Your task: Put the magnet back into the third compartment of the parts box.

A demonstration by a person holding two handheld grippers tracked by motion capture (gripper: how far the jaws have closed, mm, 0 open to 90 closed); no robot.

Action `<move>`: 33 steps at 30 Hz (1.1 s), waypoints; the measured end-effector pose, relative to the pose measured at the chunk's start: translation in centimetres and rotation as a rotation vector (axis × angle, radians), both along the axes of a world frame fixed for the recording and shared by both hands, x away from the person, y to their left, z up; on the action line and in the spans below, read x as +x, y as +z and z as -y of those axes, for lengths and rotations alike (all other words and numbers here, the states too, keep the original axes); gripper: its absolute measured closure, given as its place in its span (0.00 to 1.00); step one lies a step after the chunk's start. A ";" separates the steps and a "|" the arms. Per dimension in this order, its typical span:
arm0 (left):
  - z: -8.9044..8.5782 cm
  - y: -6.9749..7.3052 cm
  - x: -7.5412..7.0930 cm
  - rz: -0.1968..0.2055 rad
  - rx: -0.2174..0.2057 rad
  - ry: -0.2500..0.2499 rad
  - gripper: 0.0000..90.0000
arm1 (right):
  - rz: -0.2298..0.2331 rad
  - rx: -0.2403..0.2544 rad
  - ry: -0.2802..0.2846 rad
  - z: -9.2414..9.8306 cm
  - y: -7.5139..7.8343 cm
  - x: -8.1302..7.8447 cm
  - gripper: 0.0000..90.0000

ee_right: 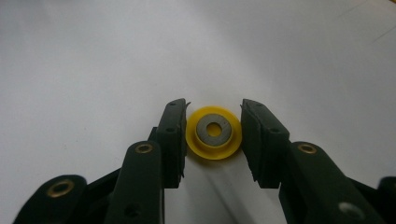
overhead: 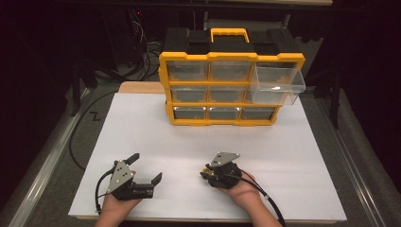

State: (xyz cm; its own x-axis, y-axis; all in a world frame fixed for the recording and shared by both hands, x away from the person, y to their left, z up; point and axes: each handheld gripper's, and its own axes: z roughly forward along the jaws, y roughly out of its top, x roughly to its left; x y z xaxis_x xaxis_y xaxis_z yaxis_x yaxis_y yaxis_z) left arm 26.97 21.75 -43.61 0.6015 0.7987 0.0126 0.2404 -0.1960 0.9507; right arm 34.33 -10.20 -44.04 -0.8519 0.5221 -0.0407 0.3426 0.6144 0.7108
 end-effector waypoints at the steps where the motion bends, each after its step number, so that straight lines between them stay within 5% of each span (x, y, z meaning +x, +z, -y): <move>1: 0.0 0.0 0.0 -0.001 0.000 0.000 0.00 | 0.000 0.000 0.001 0.0 0.0 0.0 0.72; 33: -0.2 0.0 0.0 -0.001 -0.006 0.010 0.00 | 0.009 0.039 0.008 0.4 0.8 -0.4 0.72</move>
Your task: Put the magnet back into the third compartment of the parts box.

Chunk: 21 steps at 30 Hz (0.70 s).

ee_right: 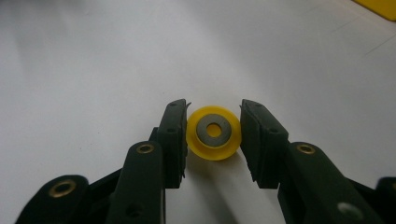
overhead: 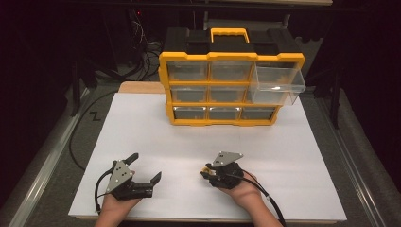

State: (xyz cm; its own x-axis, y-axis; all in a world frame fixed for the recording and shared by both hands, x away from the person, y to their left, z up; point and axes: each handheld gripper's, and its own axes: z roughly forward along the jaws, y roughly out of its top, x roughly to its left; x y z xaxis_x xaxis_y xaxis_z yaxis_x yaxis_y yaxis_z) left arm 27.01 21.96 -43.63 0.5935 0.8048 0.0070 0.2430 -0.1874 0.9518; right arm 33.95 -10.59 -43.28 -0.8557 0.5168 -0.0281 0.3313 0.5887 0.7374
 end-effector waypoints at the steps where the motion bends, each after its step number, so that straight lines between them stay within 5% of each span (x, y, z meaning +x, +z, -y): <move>1: 0.0 0.0 0.0 0.000 0.000 0.000 0.00 | 0.002 0.001 -0.001 0.0 0.1 0.0 0.72; 21: 0.0 0.0 0.0 0.000 0.002 -0.001 0.00 | -0.006 0.017 -0.011 2.3 0.8 -0.5 0.72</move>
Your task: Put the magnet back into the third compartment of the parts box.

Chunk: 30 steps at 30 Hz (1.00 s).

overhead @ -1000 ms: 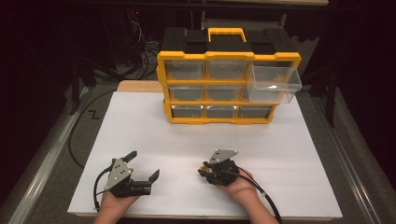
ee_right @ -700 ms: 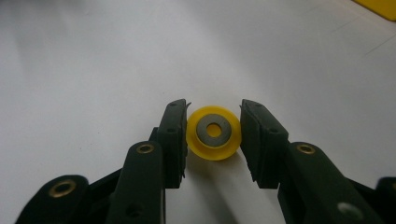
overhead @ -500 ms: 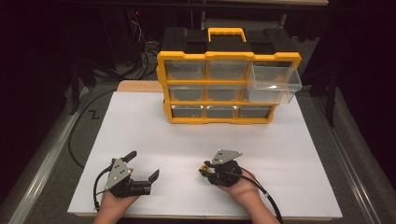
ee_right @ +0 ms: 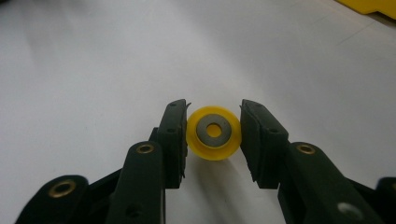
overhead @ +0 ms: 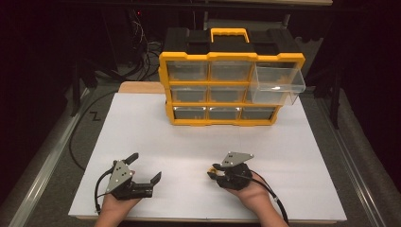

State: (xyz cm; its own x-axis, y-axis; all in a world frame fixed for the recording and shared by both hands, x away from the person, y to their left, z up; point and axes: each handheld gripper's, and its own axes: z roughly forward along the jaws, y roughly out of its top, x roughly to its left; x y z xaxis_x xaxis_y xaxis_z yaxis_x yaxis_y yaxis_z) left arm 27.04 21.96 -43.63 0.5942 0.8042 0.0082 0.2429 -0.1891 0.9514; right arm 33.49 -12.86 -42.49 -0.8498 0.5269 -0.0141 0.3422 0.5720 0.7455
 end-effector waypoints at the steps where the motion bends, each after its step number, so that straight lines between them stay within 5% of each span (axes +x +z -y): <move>1: 0.0 0.0 0.0 -0.001 0.002 -0.001 0.00 | 0.002 -0.001 0.000 0.2 0.0 0.0 0.72; 30: -0.2 0.0 0.0 0.004 0.000 0.002 0.00 | 0.024 0.017 -0.123 7.2 0.7 -1.5 0.72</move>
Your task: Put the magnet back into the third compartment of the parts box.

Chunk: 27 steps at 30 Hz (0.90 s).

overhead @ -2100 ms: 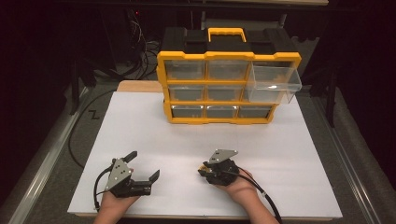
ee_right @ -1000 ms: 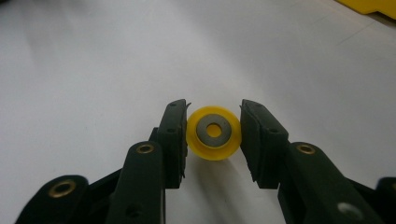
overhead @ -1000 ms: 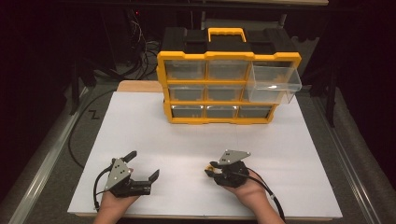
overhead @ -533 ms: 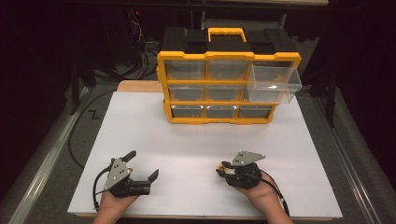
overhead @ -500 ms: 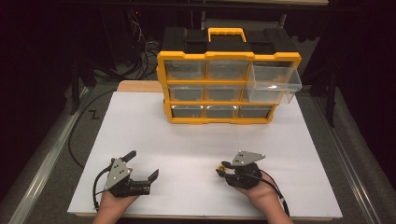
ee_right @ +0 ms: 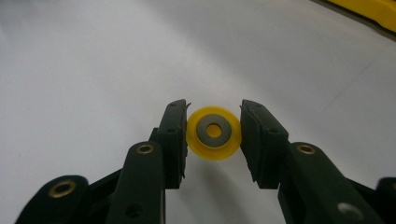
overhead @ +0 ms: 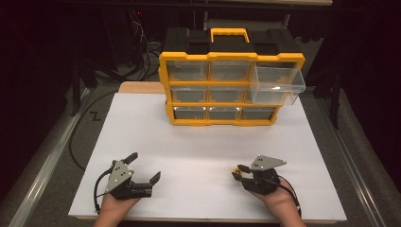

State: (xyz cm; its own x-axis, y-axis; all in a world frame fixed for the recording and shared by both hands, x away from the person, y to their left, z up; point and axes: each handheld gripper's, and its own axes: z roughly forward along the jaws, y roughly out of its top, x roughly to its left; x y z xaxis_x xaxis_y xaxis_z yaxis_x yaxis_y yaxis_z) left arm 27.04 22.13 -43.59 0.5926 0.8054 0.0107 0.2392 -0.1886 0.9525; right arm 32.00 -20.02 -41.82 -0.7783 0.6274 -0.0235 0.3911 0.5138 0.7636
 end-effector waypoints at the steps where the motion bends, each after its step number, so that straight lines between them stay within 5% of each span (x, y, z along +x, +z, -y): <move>1: 0.0 0.0 0.0 0.000 0.002 -0.002 0.00 | -0.002 -0.001 -0.016 0.8 -0.1 -0.1 0.72; 6: 0.1 0.0 0.0 0.002 0.000 -0.001 0.00 | -0.003 0.016 -0.054 2.4 0.0 -0.2 0.72; 18: 0.1 0.0 0.2 -0.005 -0.004 -0.003 0.00 | -0.004 0.007 -0.072 2.5 -0.1 0.0 0.72; 27: -0.1 -0.1 0.5 -0.016 -0.006 0.005 0.00 | -0.054 -0.020 -0.083 2.3 0.3 0.1 0.72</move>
